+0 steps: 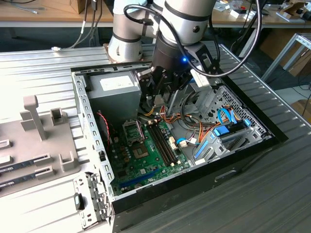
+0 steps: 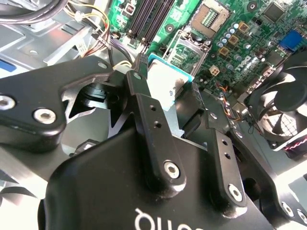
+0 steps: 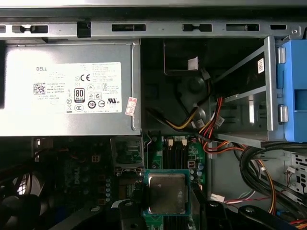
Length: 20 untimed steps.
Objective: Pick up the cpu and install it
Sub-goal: 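Pick up the cpu and move it towards the insertion slot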
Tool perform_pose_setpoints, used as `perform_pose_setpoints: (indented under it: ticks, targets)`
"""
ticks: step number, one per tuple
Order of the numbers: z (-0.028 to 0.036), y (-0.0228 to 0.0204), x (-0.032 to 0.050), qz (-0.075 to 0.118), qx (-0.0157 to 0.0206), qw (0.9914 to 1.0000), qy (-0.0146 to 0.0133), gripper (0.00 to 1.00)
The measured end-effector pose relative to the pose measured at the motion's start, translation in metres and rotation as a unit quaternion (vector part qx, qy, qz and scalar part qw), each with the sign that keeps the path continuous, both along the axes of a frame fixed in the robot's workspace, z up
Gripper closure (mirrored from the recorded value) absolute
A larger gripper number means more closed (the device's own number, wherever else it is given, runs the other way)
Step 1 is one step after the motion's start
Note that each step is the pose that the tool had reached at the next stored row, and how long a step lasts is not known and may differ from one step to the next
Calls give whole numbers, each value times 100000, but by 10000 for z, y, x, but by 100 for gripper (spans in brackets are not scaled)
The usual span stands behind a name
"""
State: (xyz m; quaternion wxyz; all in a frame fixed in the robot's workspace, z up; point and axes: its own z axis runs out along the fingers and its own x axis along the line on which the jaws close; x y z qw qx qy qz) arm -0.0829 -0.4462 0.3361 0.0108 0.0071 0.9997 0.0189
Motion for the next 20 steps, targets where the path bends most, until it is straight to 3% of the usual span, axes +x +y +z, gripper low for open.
perform_pose_setpoints:
  ticks: [20]
  targets:
    - [-60,-75,56,-1,-2,100000,1,53]
